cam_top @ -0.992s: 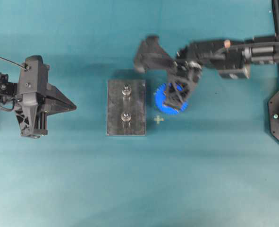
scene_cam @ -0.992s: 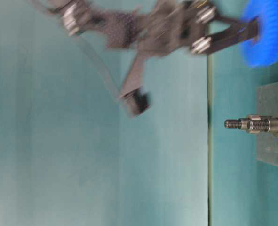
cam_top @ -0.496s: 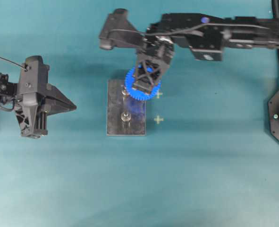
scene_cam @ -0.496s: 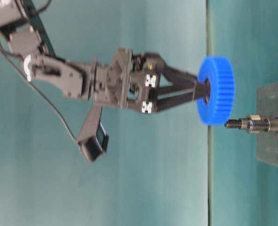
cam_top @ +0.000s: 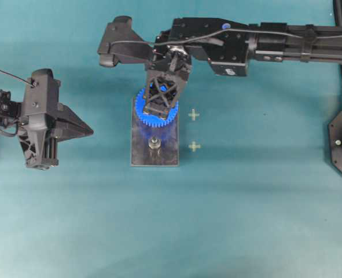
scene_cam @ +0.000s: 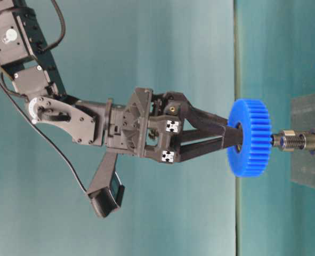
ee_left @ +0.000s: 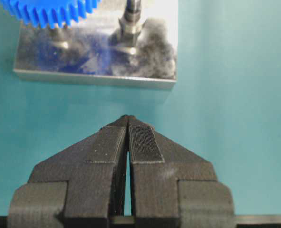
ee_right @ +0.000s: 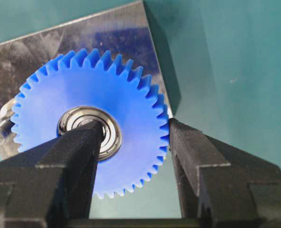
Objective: Fit the large gear onto the shaft.
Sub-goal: 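Align the gear bore with the upper shaft and lower it down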
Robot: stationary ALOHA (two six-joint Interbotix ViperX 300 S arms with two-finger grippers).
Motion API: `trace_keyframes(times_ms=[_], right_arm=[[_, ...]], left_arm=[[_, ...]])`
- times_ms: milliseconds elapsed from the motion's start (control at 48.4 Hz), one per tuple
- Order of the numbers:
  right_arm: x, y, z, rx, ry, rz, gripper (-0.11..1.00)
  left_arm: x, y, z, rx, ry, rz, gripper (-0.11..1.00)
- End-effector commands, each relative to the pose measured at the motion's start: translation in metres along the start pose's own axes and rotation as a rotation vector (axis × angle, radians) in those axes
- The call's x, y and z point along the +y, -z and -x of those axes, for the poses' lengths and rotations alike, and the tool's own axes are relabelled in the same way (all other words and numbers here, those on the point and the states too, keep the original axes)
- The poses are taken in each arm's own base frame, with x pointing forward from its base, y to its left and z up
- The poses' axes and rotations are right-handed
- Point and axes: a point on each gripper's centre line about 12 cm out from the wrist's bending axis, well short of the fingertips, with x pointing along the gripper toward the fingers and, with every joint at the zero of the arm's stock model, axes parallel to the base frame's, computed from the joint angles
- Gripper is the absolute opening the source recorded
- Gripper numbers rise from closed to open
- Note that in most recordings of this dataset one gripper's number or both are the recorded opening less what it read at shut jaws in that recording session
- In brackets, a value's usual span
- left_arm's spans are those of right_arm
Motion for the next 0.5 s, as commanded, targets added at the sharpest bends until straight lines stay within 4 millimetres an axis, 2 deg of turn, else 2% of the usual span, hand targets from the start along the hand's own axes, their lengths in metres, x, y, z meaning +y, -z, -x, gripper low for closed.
trace_keyframes(times_ms=[0, 475], right_arm=[[0.0018, -0.0078, 0.0156, -0.046, -0.006, 0.014, 0.48], [-0.0051, -0.009, 0.0091, -0.038, -0.002, 0.002, 0.48]], left_arm=[[-0.0007, -0.0052, 0.0011, -0.02, 0.002, -0.001, 0.0], [-0.0003, -0.0053, 0.0011, -0.02, 0.001, 0.0, 0.0]])
